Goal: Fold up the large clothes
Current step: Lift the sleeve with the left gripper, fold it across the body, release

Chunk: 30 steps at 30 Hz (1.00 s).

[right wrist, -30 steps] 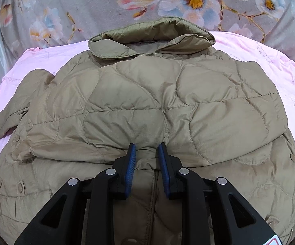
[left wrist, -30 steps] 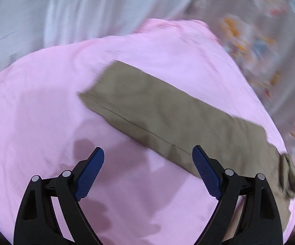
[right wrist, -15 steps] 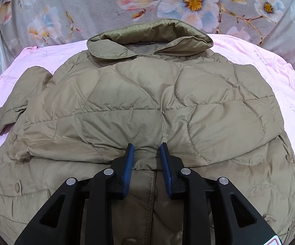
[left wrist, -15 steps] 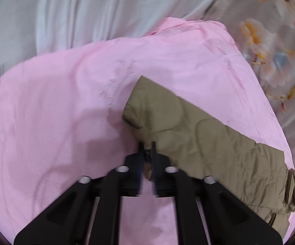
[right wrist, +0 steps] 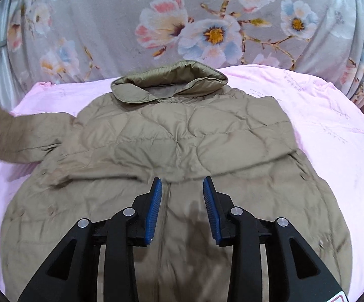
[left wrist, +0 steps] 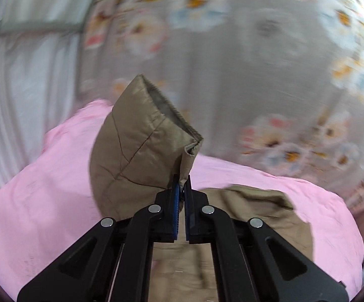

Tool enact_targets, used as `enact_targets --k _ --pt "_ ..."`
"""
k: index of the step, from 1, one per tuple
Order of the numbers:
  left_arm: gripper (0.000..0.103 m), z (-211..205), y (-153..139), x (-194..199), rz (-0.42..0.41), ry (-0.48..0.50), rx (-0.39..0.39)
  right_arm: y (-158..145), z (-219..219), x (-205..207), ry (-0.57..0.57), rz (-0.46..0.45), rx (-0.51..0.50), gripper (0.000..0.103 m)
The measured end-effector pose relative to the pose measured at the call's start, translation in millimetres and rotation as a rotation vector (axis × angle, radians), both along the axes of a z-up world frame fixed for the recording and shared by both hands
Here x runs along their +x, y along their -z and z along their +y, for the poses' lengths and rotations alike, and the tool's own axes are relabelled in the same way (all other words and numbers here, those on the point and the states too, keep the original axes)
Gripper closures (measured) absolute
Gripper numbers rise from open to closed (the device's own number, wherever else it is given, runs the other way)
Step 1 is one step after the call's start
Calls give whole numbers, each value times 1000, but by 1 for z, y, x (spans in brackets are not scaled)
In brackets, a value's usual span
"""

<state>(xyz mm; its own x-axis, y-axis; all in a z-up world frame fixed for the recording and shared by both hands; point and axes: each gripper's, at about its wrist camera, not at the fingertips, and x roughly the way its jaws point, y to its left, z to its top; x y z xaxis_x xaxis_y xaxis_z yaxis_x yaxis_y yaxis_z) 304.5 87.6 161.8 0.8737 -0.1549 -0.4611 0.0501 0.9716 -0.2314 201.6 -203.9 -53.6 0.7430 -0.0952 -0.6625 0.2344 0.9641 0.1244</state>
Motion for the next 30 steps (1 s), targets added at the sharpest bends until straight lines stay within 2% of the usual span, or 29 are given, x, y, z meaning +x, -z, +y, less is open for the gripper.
enact_targets --k 3,7,10,13,14,15,16,17,20,22,25,30 --pt "101 -77 -14 -10 -26 132 28 -5 -17 -35 4 -20 32 69" --pt "101 -165 -8 -23 -11 275 52 0 -43 -69 54 -18 96 68" --pt "100 -221 15 -32 37 337 71 4 -64 -88 90 -11 125 68" --pt "94 -262 50 -25 134 355 86 10 -77 -99 112 -3 117 66" --pt "82 -273 65 -22 174 362 75 11 -81 -101 120 0 116 62" --pt "58 -276 75 -21 198 368 58 12 -86 -103 127 -1 121 60" --pt "44 -279 83 -22 213 368 37 13 -89 -105 131 -2 126 56" --pt "25 -278 89 -23 222 358 15 14 -93 -106 136 -4 130 54" --pt "13 -259 93 -27 193 357 -42 14 -100 -104 133 -9 146 49" --pt "13 -235 91 -24 181 339 -63 11 -104 -98 121 -19 159 47" --pt "13 -188 94 -7 200 243 -87 4 -107 -80 100 -35 174 46" --pt "13 -87 134 35 341 84 -255 -2 -115 -34 101 -46 219 45"
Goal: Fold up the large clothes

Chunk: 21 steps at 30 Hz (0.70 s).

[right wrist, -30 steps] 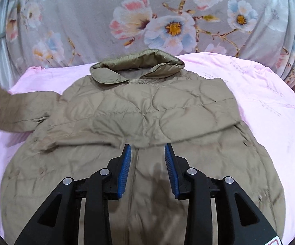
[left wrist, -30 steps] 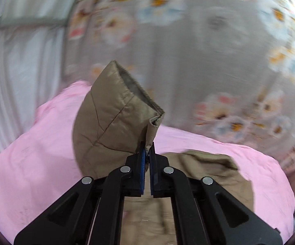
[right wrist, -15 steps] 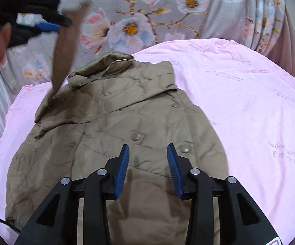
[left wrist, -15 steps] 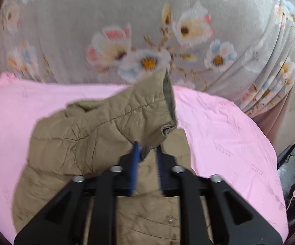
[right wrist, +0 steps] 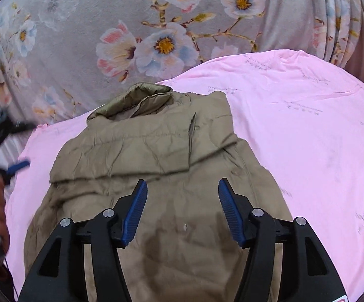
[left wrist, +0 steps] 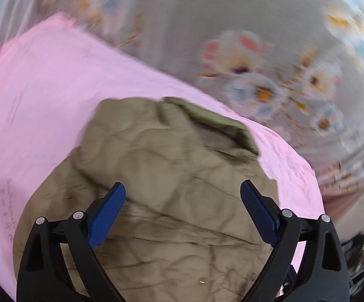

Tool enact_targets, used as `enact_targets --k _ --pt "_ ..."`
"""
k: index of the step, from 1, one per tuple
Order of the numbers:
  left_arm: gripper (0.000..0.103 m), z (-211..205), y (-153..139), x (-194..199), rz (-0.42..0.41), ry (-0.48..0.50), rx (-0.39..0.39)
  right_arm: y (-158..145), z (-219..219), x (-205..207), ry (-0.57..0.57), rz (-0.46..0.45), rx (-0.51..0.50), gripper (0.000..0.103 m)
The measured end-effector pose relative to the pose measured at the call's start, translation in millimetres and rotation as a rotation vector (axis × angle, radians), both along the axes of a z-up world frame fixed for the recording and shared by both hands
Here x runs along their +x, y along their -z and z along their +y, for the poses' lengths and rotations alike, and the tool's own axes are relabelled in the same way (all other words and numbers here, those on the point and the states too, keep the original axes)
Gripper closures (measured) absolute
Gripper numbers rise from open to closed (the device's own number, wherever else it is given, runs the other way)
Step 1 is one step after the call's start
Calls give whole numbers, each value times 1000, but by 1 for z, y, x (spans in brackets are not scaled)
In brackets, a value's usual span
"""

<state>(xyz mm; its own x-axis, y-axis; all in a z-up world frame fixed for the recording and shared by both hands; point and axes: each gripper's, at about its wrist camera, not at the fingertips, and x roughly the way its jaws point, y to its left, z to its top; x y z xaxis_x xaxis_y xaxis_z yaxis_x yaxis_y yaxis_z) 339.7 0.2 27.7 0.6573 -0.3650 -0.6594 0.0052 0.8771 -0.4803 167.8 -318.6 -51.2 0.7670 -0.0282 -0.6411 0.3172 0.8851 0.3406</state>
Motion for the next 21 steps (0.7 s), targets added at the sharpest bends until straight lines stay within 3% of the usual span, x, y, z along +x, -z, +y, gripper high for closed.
enact_targets --k 5,10,12,14,17,21 --pt "15 70 49 23 123 -117 -94 6 -4 48 2 24 18 40" --pt "16 101 92 43 232 -136 -282 25 -15 84 46 59 91 38" --pt "16 104 103 50 252 -147 -327 38 -17 98 30 99 153 52" --pt "18 100 106 57 249 -146 -334 41 -16 105 8 117 174 97" --pt "31 96 105 66 242 -123 -378 17 -15 100 -38 12 208 100" --pt "35 90 105 79 249 -104 -423 -40 -15 85 -72 -161 179 101"
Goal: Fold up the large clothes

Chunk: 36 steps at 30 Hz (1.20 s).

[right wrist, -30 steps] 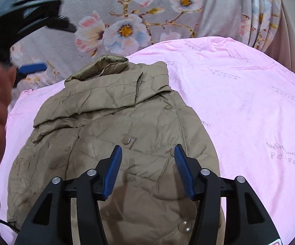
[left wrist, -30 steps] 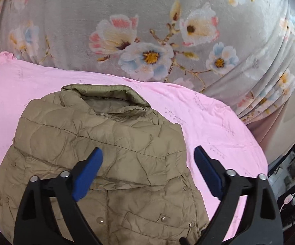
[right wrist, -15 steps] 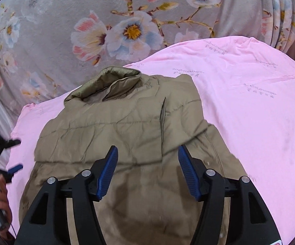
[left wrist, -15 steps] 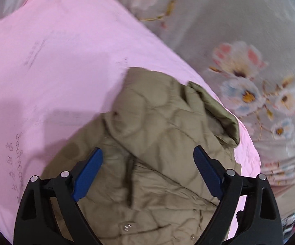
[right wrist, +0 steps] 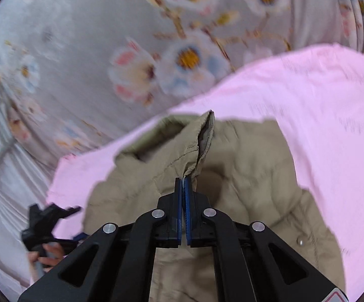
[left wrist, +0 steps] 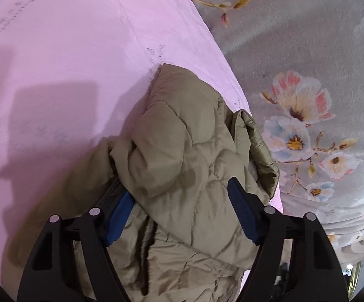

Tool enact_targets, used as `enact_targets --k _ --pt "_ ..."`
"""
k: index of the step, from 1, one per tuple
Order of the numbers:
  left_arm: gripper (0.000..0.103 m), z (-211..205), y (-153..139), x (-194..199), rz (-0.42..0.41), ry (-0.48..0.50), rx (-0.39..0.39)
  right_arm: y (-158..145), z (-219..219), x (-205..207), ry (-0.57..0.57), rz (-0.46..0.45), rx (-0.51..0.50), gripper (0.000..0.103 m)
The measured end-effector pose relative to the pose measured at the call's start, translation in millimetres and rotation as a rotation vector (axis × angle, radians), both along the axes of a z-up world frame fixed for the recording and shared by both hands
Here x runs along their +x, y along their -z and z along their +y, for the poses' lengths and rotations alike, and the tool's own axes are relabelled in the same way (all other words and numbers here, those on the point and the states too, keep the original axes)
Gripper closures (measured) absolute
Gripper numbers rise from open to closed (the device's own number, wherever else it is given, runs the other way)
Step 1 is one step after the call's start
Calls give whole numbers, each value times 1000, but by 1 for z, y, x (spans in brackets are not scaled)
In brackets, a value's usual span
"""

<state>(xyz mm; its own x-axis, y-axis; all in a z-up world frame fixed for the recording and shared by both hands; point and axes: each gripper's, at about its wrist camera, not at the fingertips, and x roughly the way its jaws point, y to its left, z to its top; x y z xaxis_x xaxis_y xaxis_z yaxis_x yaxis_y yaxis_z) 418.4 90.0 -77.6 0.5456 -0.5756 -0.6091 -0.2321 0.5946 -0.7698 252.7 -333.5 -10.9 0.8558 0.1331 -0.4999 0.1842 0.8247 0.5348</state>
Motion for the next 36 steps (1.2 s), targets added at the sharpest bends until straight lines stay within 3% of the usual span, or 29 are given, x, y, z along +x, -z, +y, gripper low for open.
enact_targets --k 4,6,9,12,17,20,22,24,26,29,33,36 --pt "57 -6 6 11 21 -1 76 -38 1 -9 -3 -80 -80 101" --pt "77 -8 9 12 31 3 141 -42 0 -10 2 -71 -117 101" --pt "91 -11 5 6 4 -8 283 -23 1 -5 10 11 -168 101" --pt "94 -18 0 -3 -20 -4 451 16 3 3 18 138 -209 101" --pt "95 -24 4 -13 -45 29 606 75 9 7 4 288 -200 101" --pt "95 -28 6 -13 -50 38 654 87 17 10 -5 318 -243 101" --pt "94 -37 6 -14 -70 42 733 90 21 17 -22 342 -275 98" --pt "93 -46 -1 -20 -94 47 812 87 21 13 -15 342 -284 94" --pt "90 -49 -13 -34 -130 52 855 76 18 -1 26 338 -314 79" --pt "76 -57 -45 -57 -221 47 925 47 17 -27 117 249 -353 70" --pt "64 -86 -84 -64 -329 51 927 15 30 -21 74 168 -335 70" --pt "60 -120 -90 -52 -338 94 889 11 51 3 10 154 -312 77"
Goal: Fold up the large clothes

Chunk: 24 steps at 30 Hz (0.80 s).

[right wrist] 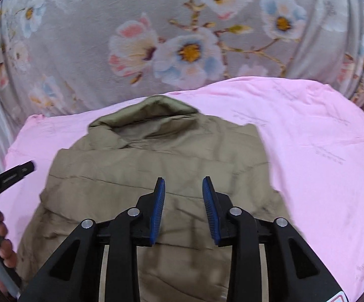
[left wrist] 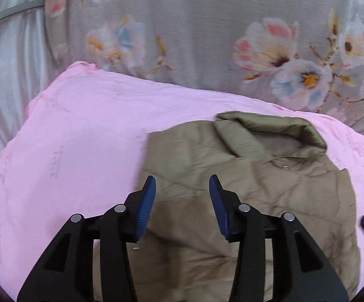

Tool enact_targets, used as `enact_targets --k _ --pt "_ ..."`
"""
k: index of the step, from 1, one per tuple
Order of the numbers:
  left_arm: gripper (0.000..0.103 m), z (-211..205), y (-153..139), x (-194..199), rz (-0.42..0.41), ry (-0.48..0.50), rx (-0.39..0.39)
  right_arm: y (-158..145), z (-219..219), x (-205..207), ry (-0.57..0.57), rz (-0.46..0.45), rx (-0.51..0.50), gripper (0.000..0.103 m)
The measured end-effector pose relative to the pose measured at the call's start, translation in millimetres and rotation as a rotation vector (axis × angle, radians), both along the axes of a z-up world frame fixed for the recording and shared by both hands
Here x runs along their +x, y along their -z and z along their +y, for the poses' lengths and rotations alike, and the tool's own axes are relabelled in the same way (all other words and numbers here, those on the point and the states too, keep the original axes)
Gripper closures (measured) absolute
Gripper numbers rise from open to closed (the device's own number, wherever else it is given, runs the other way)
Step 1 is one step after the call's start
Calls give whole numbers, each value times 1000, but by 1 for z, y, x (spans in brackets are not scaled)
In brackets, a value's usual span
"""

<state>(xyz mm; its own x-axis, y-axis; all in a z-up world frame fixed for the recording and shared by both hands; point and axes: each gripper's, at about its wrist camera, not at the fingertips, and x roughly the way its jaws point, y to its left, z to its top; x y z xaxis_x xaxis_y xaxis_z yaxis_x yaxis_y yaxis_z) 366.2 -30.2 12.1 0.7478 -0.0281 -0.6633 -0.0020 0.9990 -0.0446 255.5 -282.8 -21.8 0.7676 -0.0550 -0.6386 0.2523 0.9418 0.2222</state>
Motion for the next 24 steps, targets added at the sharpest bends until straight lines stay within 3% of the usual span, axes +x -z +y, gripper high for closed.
enact_targets --k 7,11,24 --pt "61 -48 64 18 133 42 58 40 30 45 -58 110 17 80" --pt "57 -51 92 8 87 48 117 70 32 50 -70 147 35 83" --pt "56 -57 98 8 97 47 175 83 37 50 -60 158 23 83"
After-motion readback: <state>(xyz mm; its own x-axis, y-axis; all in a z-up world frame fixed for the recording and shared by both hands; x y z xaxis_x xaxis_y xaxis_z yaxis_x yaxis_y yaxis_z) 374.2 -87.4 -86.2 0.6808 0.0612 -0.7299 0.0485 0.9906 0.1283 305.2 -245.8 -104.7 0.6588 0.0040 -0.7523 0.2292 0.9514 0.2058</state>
